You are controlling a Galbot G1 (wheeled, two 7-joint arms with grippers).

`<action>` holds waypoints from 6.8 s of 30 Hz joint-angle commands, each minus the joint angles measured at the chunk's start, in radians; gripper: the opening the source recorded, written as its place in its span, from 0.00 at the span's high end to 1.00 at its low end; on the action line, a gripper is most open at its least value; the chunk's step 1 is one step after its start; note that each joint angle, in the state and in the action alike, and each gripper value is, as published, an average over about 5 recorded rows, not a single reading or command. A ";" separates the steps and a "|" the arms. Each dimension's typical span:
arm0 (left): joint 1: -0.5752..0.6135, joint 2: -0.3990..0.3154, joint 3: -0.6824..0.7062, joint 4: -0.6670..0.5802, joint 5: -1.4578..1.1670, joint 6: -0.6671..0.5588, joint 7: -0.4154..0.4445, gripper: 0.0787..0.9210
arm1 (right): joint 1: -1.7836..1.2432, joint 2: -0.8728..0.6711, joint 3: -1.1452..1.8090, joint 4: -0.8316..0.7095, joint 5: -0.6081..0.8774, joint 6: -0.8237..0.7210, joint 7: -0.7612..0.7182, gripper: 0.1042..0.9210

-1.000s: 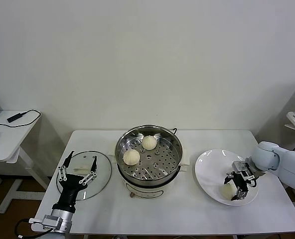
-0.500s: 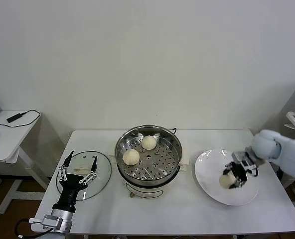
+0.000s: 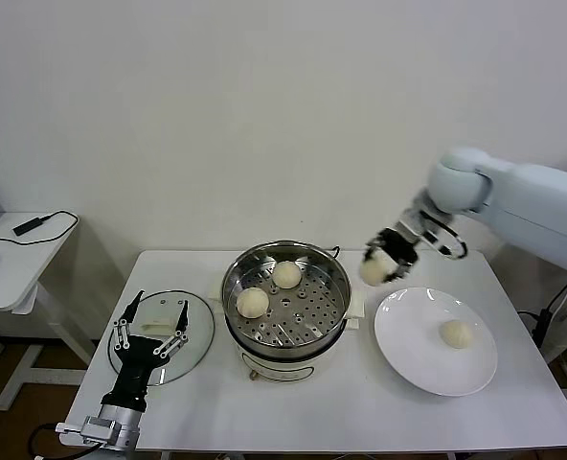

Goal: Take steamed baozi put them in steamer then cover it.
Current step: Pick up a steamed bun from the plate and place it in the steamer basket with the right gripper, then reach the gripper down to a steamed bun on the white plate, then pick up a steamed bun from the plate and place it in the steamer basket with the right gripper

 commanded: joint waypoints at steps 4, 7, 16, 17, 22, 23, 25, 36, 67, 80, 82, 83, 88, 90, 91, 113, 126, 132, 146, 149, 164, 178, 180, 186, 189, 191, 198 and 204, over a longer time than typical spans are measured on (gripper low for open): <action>0.001 0.005 -0.009 0.006 -0.005 -0.008 0.000 0.12 | 0.058 0.295 -0.015 0.105 -0.159 0.285 0.064 0.38; 0.000 0.005 -0.009 0.007 -0.007 -0.010 0.001 0.12 | 0.013 0.316 -0.011 0.126 -0.236 0.326 0.086 0.38; 0.001 0.006 -0.018 0.014 -0.012 -0.018 0.003 0.12 | -0.112 0.337 0.011 0.125 -0.417 0.403 0.101 0.38; 0.001 0.006 -0.018 0.014 -0.012 -0.019 0.003 0.12 | -0.127 0.338 0.015 0.118 -0.431 0.410 0.101 0.38; 0.003 0.006 -0.021 0.012 -0.013 -0.019 0.002 0.12 | -0.185 0.346 0.032 0.090 -0.470 0.437 0.095 0.38; 0.003 0.006 -0.022 0.012 -0.013 -0.019 0.002 0.12 | -0.191 0.346 0.033 0.090 -0.469 0.438 0.091 0.37; 0.003 0.006 -0.023 0.014 -0.013 -0.019 0.002 0.12 | -0.199 0.346 0.035 0.092 -0.466 0.440 0.078 0.37; -0.001 0.006 -0.019 0.019 -0.015 -0.021 0.001 0.12 | -0.200 0.349 0.043 0.091 -0.446 0.447 0.012 0.35; -0.009 0.016 -0.004 0.029 -0.015 -0.020 -0.001 0.12 | -0.099 -0.029 0.234 -0.075 0.027 -0.058 -0.130 0.12; -0.032 0.021 0.010 0.024 -0.015 -0.009 -0.004 0.12 | -0.250 -0.284 0.190 -0.414 0.082 -0.134 -0.142 0.12; -0.034 0.019 0.012 0.026 -0.015 -0.008 -0.005 0.12 | -0.319 -0.297 0.240 -0.444 0.055 -0.120 -0.126 0.12; -0.034 0.019 0.012 0.027 -0.015 -0.008 -0.005 0.12 | -0.356 -0.301 0.271 -0.456 0.036 -0.113 -0.119 0.12; -0.036 0.021 0.008 0.028 -0.014 -0.006 -0.006 0.12 | -0.484 -0.300 0.341 -0.479 -0.041 -0.100 -0.074 0.12; -0.035 0.021 0.004 0.028 -0.014 -0.006 -0.007 0.12 | -0.522 -0.293 0.354 -0.481 -0.055 -0.102 -0.059 0.12; -0.035 0.021 0.003 0.028 -0.014 -0.006 -0.008 0.12 | -0.540 -0.288 0.363 -0.483 -0.061 -0.101 -0.051 0.12; -0.025 0.018 -0.011 0.032 -0.014 -0.009 -0.014 0.12 | -0.683 -0.163 0.443 -0.555 -0.161 -0.110 0.017 0.12; -0.026 0.018 -0.017 0.038 -0.015 -0.010 -0.014 0.12 | -0.695 -0.138 0.453 -0.571 -0.165 -0.125 0.029 0.15; -0.028 0.017 -0.015 0.040 -0.015 -0.010 -0.014 0.12 | -0.659 -0.143 0.424 -0.554 -0.158 -0.129 0.024 0.27; -0.035 0.028 -0.007 0.038 -0.013 -0.010 -0.008 0.12 | -0.021 -0.103 -0.034 -0.342 0.095 -0.206 -0.154 0.35; -0.033 0.031 -0.002 0.037 -0.010 -0.013 -0.007 0.12 | 0.106 -0.019 -0.136 -0.287 0.229 -0.272 -0.142 0.36; -0.028 0.030 0.006 0.027 -0.007 -0.015 -0.011 0.12 | 0.210 0.368 -0.226 -0.160 0.517 -0.467 -0.017 0.38; -0.028 0.031 0.002 0.021 -0.011 -0.009 -0.015 0.12 | 0.065 0.450 -0.269 -0.174 0.462 -0.498 0.037 0.39; -0.027 0.031 0.002 0.019 -0.010 -0.006 -0.015 0.12 | 0.053 0.456 -0.270 -0.185 0.449 -0.500 0.037 0.39; -0.026 0.030 0.000 0.015 -0.010 -0.004 -0.017 0.12 | 0.030 0.464 -0.275 -0.219 0.417 -0.498 0.038 0.40; -0.025 0.030 -0.003 0.015 -0.010 -0.005 -0.017 0.12 | 0.025 0.455 -0.276 -0.223 0.402 -0.497 0.036 0.40; -0.025 0.029 -0.004 0.015 -0.010 -0.006 -0.017 0.12 | 0.022 0.445 -0.277 -0.222 0.394 -0.497 0.035 0.40; -0.025 0.028 -0.007 0.016 -0.010 -0.008 -0.018 0.12 | 0.003 0.423 -0.278 -0.220 0.364 -0.495 0.041 0.40; -0.023 0.027 -0.012 0.012 -0.009 -0.012 -0.017 0.12 | -0.002 0.425 -0.278 -0.229 0.350 -0.495 0.054 0.37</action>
